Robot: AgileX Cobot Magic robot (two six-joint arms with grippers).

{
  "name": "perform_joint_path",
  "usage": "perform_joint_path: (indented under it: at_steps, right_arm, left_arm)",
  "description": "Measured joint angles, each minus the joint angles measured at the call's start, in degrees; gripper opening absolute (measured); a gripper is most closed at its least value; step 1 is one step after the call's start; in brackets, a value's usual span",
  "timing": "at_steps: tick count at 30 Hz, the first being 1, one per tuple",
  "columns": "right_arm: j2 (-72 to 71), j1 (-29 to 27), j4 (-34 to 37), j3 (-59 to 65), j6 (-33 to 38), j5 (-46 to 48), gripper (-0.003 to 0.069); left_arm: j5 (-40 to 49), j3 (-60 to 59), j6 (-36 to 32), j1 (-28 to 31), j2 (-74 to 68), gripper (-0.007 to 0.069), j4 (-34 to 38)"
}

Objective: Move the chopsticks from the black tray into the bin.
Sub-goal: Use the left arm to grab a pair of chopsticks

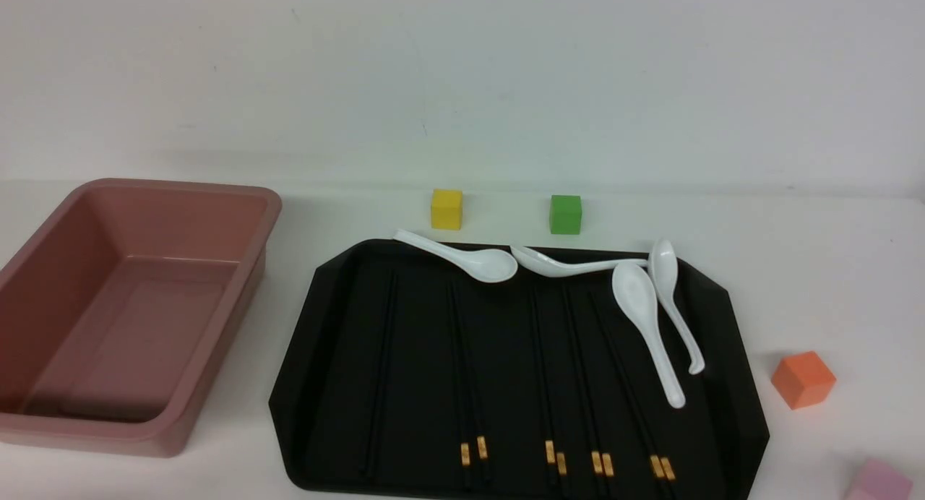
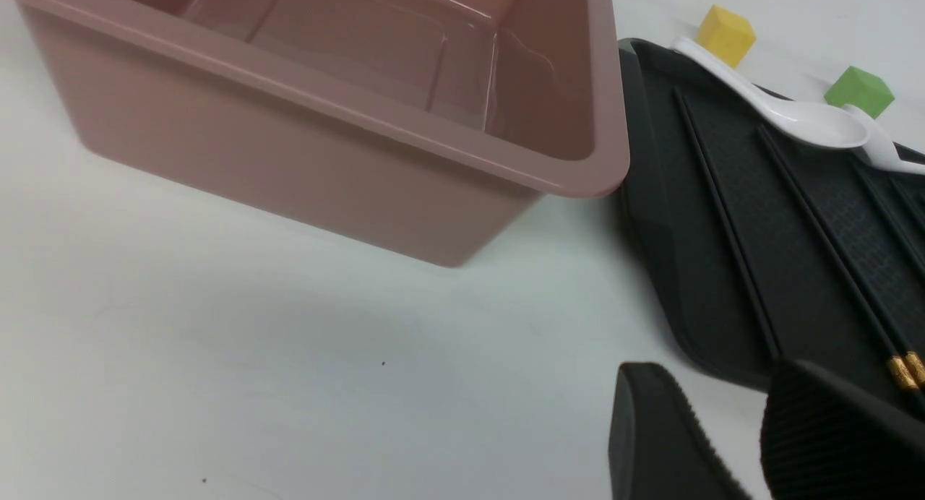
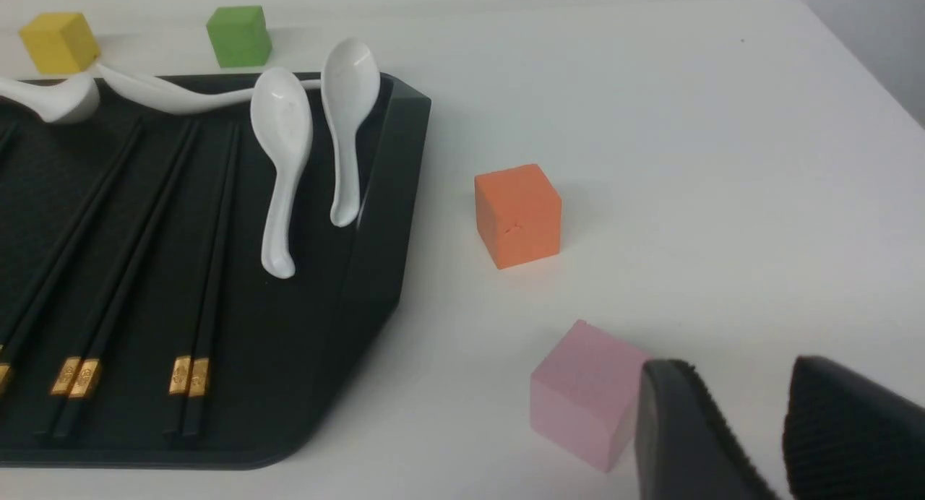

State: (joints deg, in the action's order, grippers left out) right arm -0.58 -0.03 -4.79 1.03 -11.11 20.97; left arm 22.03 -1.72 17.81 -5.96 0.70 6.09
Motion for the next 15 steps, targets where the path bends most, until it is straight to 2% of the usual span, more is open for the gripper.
perform_joint_path:
  at_steps: [12, 15]
  right_arm:
    - [0.00, 0.00, 0.00, 0.00, 0.00, 0.00, 0.0239]
    - [0.00, 0.00, 0.00, 0.00, 0.00, 0.00, 0.0239]
  left_arm:
    - [-0.49, 0.00, 0.00, 0.00, 0.00, 0.0238, 0.16]
    - [-1.09, 0.00, 0.60, 0.00, 0.00, 0.0238, 3.19]
